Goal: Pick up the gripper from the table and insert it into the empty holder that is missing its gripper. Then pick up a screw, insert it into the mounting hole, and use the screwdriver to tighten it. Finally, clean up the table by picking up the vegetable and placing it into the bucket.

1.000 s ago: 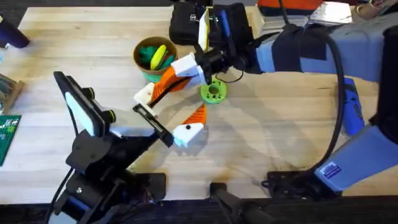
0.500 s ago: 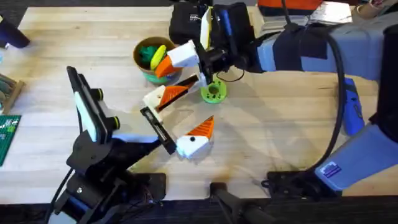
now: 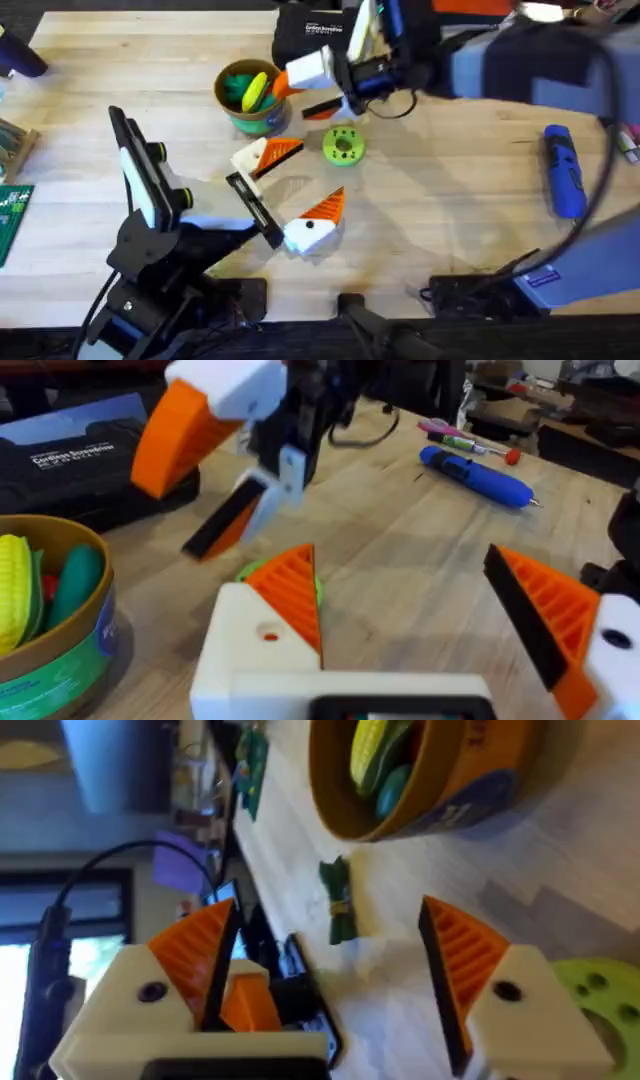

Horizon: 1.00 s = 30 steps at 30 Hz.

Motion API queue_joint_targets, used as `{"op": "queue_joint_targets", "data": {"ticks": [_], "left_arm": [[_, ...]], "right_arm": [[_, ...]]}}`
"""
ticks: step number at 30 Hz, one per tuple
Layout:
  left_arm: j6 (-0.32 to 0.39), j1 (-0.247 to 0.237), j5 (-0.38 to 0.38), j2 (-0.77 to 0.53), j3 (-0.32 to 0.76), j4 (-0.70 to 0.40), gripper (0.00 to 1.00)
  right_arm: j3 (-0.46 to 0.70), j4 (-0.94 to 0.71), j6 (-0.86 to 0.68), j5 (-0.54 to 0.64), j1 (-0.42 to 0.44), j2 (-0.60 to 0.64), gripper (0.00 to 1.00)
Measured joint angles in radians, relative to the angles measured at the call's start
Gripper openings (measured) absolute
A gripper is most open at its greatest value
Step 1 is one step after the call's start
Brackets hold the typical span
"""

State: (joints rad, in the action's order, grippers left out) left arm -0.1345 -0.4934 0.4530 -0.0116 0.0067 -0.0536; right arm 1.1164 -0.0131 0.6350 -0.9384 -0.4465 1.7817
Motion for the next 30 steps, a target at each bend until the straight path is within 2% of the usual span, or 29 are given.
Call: {"op": "queue_joint_targets", "data": {"ticks": [4, 7, 11, 14, 20, 26, 30], "left_arm": [[0.0, 0.0, 0.0, 0.0, 0.0, 0.0, 0.985], [0.0, 0.0, 0.0, 0.0, 0.0, 0.0, 0.985], [0.0, 0.0, 0.0, 0.0, 0.0, 0.0, 0.985], [0.0, 0.0, 0.0, 0.0, 0.0, 0.0, 0.985], [0.0, 0.0, 0.0, 0.0, 0.0, 0.0, 0.985], [0.0, 0.0, 0.0, 0.0, 0.0, 0.0, 0.985], [0.0, 0.0, 0.0, 0.0, 0.0, 0.0, 0.985]], "right_arm": [[0.059, -0.257, -0.145, 0.256, 0.024, -0.131, 0.995], [0.084, -0.403, -0.255, 0.48, 0.012, -0.208, 0.995], [0.087, -0.532, -0.354, 0.693, -0.025, -0.227, 0.995], [0.087, -0.573, -0.39, 0.756, -0.037, -0.209, 0.992], [0.087, -0.643, -0.435, 0.791, -0.066, -0.197, 0.712], [0.087, -0.695, -0.465, 0.796, -0.132, -0.147, 0.568], [0.087, -0.714, -0.475, 0.796, -0.162, -0.102, 0.422]]}}
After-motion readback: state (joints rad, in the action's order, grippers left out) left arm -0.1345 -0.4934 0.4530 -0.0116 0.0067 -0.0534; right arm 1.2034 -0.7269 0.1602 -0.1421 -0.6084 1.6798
